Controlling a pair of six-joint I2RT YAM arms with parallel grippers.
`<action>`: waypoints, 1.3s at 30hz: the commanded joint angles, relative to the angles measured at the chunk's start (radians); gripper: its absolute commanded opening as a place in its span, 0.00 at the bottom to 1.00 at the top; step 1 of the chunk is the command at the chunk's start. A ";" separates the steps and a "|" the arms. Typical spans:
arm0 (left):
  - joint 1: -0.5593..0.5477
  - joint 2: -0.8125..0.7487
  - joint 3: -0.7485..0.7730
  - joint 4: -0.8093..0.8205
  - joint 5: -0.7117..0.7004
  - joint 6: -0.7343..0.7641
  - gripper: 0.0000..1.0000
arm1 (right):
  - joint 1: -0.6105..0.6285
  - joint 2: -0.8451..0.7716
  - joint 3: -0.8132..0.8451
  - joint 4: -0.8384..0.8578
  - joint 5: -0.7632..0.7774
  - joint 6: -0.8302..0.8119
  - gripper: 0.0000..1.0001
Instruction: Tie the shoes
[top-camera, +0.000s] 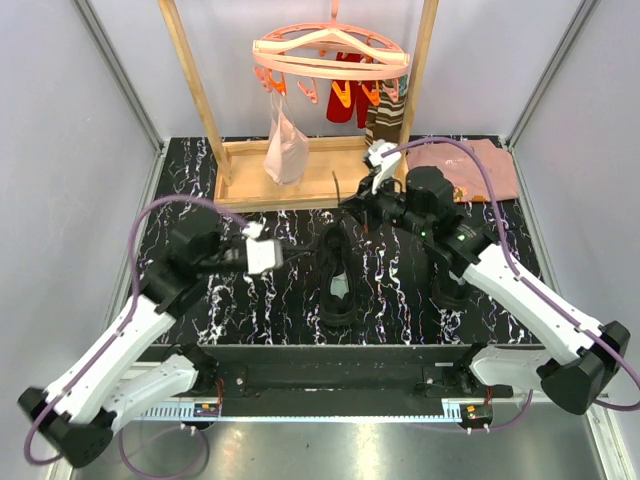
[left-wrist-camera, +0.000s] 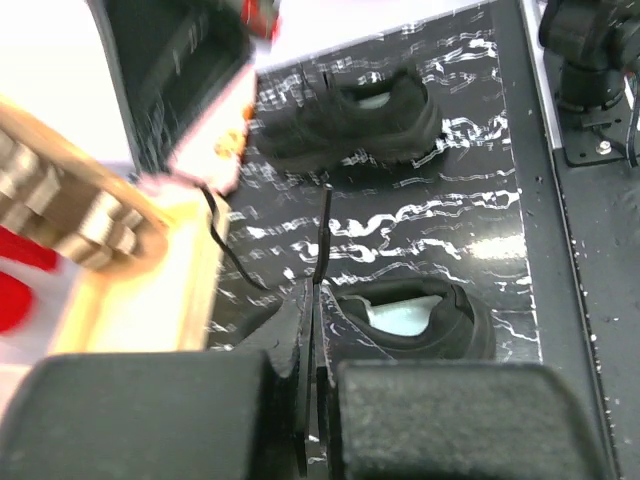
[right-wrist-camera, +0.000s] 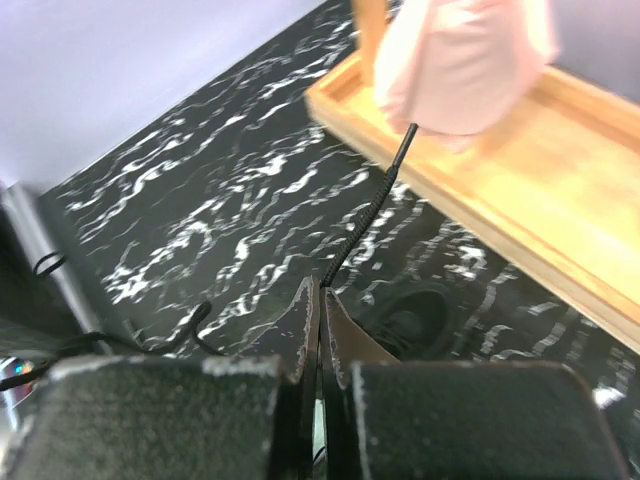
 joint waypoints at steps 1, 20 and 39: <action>-0.009 -0.122 0.020 -0.091 0.091 0.142 0.00 | 0.016 0.081 0.050 0.062 -0.159 0.031 0.00; -0.016 -0.412 -0.184 -0.359 0.039 0.224 0.00 | 0.217 0.550 0.194 0.200 -0.401 0.186 0.10; 0.175 0.100 -0.077 0.120 -0.251 -0.394 0.00 | -0.074 0.268 0.148 -0.045 -0.305 -0.013 0.62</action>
